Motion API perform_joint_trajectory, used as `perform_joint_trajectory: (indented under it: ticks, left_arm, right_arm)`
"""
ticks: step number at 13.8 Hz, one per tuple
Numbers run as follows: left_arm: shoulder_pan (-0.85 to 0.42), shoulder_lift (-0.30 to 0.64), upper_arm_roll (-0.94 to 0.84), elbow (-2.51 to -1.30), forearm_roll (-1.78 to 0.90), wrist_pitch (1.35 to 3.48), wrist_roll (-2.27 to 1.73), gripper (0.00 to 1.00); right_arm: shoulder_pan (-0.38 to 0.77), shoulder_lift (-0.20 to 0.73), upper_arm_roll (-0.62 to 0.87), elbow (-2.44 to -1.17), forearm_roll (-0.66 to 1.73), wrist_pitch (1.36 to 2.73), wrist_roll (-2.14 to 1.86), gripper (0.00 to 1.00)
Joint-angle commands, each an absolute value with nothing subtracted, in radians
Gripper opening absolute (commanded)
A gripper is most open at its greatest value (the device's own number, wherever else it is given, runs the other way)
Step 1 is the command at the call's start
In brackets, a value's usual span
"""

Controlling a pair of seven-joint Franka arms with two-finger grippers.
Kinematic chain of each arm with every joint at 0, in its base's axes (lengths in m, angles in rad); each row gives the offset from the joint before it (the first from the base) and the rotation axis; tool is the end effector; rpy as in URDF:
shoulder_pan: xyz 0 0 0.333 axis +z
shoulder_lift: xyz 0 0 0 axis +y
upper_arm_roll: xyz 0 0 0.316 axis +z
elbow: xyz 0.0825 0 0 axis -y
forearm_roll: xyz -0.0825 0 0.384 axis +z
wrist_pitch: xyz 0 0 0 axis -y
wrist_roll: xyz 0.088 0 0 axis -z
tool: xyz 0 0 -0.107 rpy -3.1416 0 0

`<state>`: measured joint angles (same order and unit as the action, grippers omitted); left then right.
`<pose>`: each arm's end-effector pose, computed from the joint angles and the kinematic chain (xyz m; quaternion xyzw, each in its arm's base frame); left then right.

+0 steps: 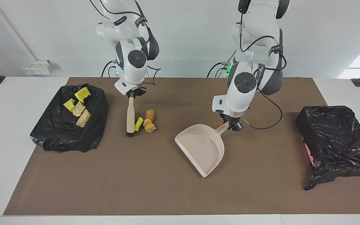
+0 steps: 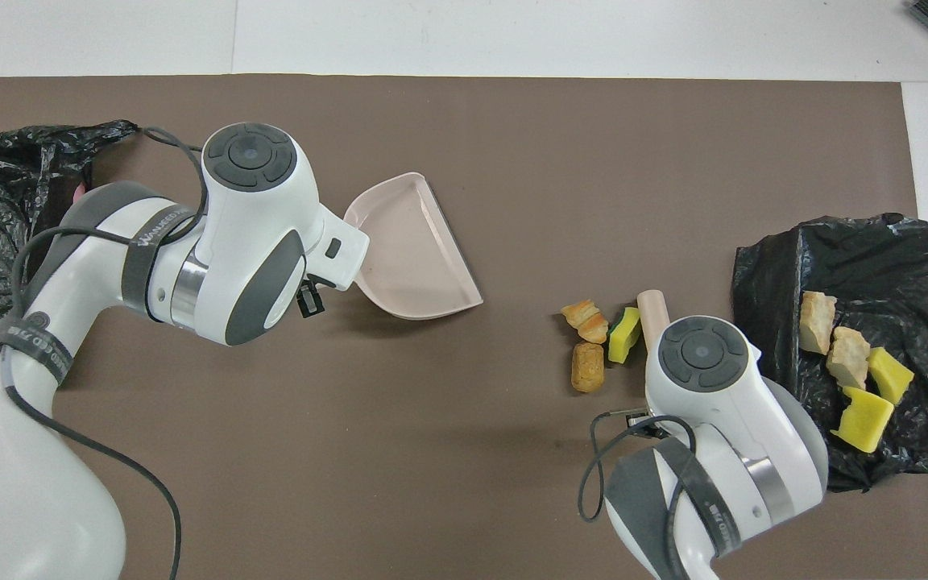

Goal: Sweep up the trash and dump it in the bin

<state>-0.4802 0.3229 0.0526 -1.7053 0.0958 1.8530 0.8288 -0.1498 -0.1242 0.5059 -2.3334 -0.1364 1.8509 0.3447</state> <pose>0.5731 -0.2559 0.3909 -0.7942 0.5990 0.0961 0.0346 0.4217 0.1455 0.3574 0.9779 0.0291 -0.1441 0.1485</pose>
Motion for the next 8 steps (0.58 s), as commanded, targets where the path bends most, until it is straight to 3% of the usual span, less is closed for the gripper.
perform_joint_trajectory:
  ticks: [1,3,6,8]
  left_arm:
    - [-0.521,0.209,0.052,-1.877,0.181,1.939,0.897,0.0]
    - [-0.566,0.158,0.054,-1.989,0.193,2.061,0.896,0.0]
    - [-0.607,0.138,0.051,-2.029,0.192,2.111,0.882,0.0]
    - [-0.641,0.114,0.051,-2.077,0.192,2.143,0.877,0.0]
  right_arm:
    - [-0.158,-0.202,0.511,-2.408,-0.1,1.862,0.328,0.0]
    - [-0.156,-0.202,0.511,-2.411,-0.054,1.868,0.327,0.0]
    - [-0.13,-0.196,0.511,-2.41,-0.018,1.905,0.301,0.0]
    - [-0.13,-0.145,0.511,-2.405,-0.018,1.957,0.279,0.0]
